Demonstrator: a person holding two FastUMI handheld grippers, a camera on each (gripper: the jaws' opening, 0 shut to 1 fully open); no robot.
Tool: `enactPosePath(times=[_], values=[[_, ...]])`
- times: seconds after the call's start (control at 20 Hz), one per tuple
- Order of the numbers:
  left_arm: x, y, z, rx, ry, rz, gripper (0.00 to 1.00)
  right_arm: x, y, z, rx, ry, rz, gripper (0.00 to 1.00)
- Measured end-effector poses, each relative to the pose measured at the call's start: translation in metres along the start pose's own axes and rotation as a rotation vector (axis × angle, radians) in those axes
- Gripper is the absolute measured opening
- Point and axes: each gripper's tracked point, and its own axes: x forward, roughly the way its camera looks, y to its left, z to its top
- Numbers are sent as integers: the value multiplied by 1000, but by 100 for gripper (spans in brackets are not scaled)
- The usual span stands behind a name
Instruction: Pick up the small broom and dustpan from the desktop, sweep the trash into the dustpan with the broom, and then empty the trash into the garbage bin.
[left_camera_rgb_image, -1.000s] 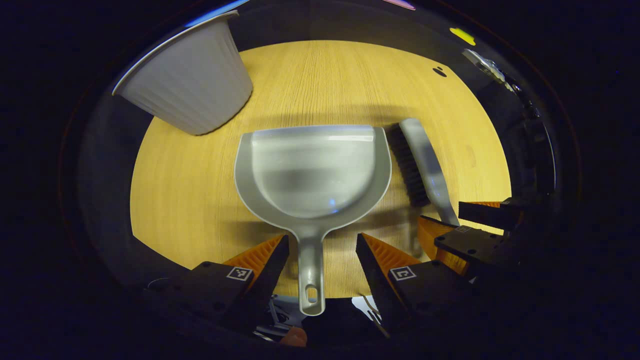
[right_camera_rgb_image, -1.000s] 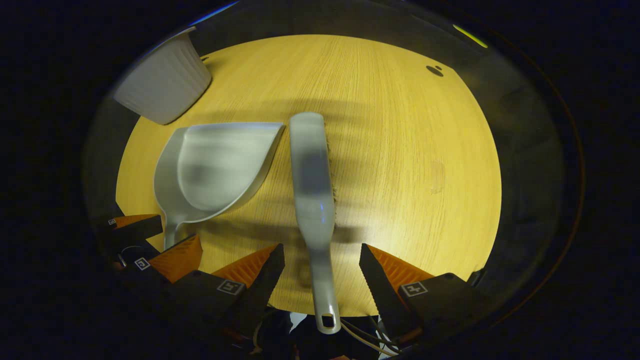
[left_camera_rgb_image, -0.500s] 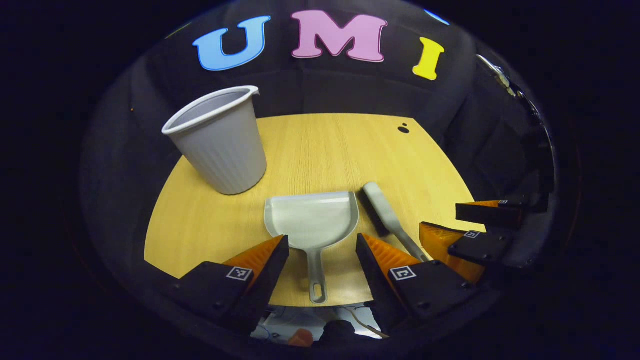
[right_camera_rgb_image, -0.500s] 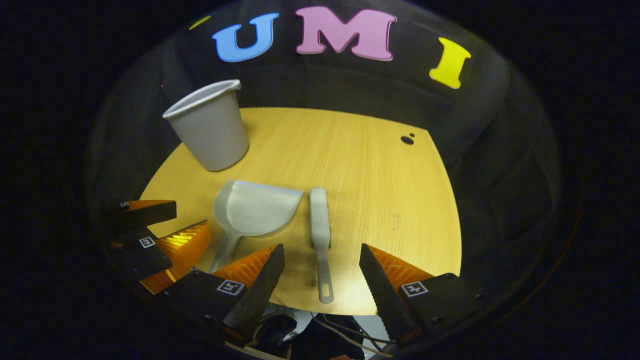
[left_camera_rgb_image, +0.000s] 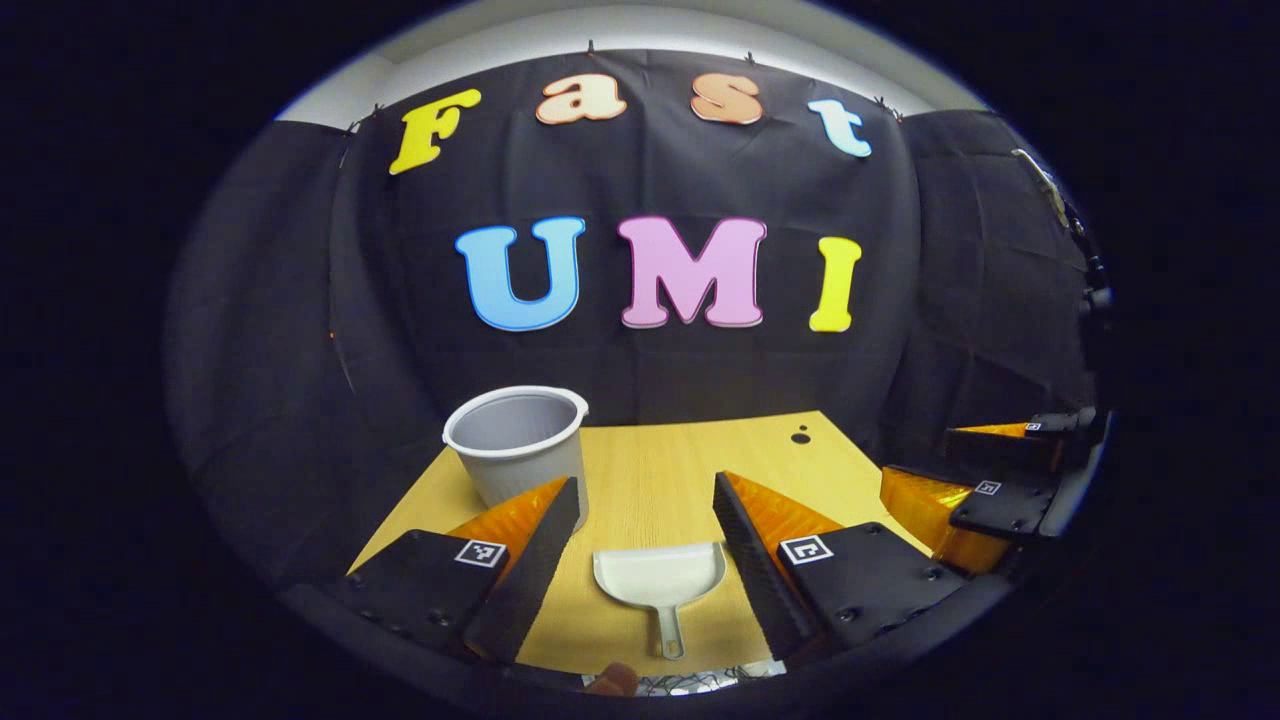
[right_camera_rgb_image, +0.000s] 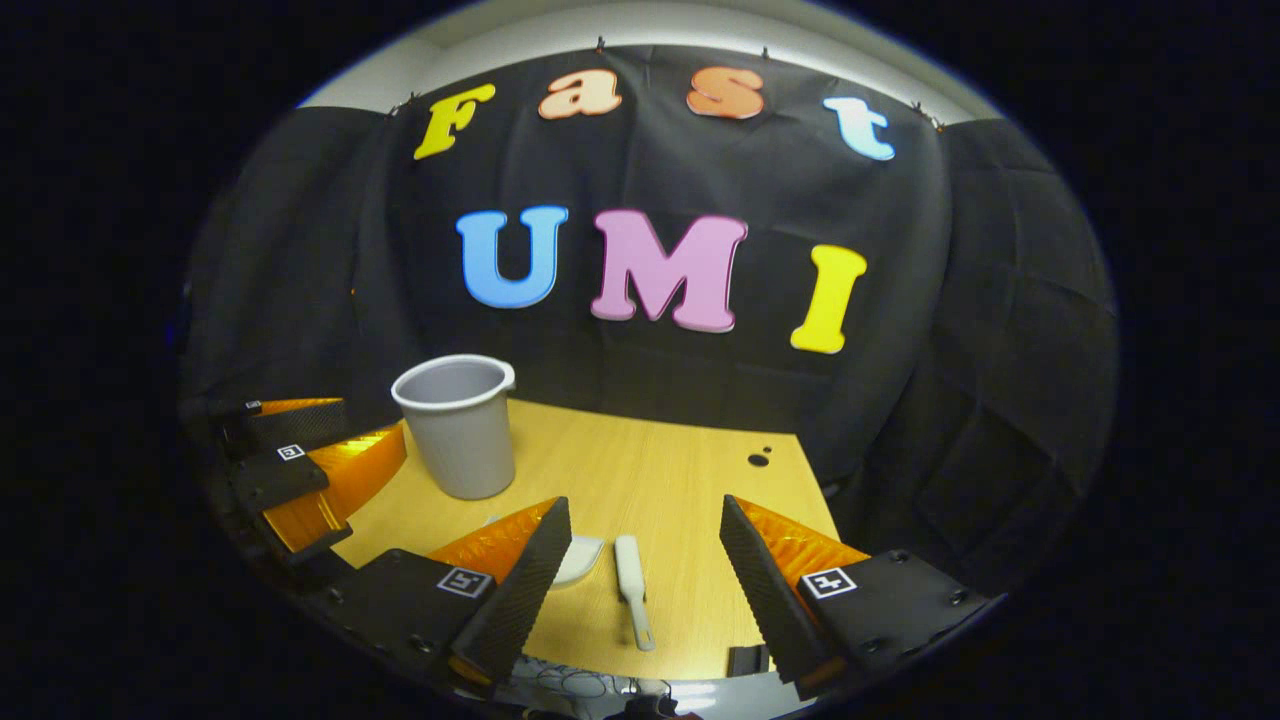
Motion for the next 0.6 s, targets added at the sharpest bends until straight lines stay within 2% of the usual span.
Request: enactPosePath(times=[0.05, 0.1, 0.3, 0.4, 0.6], values=[[-10, 1, 0, 7, -29, 2, 82, -10, -2, 20, 8, -47, -16, 96], [-16, 2, -3, 11, -60, 10, 82, -21, -4, 35, 21, -100, -27, 92], [-46, -15, 5, 13, -228, 43, 81, -49, -6, 87, -1, -280, -32, 95], [-67, -18, 23, -13, -288, 51, 80, -53, -7, 96, -11, -341, -12, 95], [-83, -20, 63, -17, -359, 129, 80, -67, -3, 124, -2, -421, 62, 93]])
